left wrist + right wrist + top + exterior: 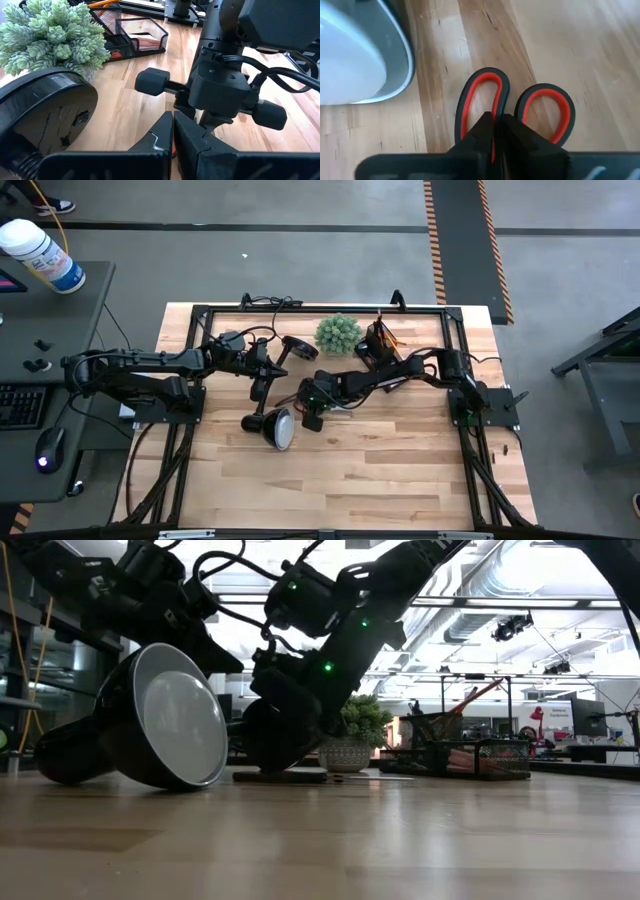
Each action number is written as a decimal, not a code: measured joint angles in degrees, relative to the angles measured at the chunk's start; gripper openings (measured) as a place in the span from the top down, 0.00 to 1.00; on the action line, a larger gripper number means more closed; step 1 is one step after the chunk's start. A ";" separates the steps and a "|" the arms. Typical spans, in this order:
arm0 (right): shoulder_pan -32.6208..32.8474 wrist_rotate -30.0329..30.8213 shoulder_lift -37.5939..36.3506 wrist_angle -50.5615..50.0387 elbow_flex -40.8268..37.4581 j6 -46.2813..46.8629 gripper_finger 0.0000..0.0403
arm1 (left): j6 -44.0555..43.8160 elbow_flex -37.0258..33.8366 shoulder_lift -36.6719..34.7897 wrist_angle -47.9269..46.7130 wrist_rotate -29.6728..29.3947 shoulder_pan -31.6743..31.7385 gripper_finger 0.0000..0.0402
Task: Pick and place office supplies into organizer
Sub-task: Put the scissors into the top left section of the desk organizer
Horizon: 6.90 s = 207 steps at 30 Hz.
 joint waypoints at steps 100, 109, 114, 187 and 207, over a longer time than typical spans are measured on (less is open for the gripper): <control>-0.79 -0.89 -6.56 -27.51 9.26 -2.96 0.84 | 1.42 -0.01 0.01 -0.04 -0.17 0.00 0.99; 2.34 7.23 -6.71 -42.22 21.46 -3.16 0.84 | 2.11 -0.02 0.02 -1.03 -0.25 0.01 0.99; 3.93 17.10 -6.81 -52.54 28.32 -1.01 0.84 | 2.51 -0.02 0.00 -1.23 -0.28 0.02 0.99; -17.06 27.03 -68.55 56.58 -54.30 -25.61 0.84 | 3.48 -0.02 0.02 0.57 -0.22 0.01 0.99; -26.50 16.16 -58.69 67.97 -57.53 -18.09 0.84 | 4.86 -0.02 0.02 0.59 -0.22 0.00 0.99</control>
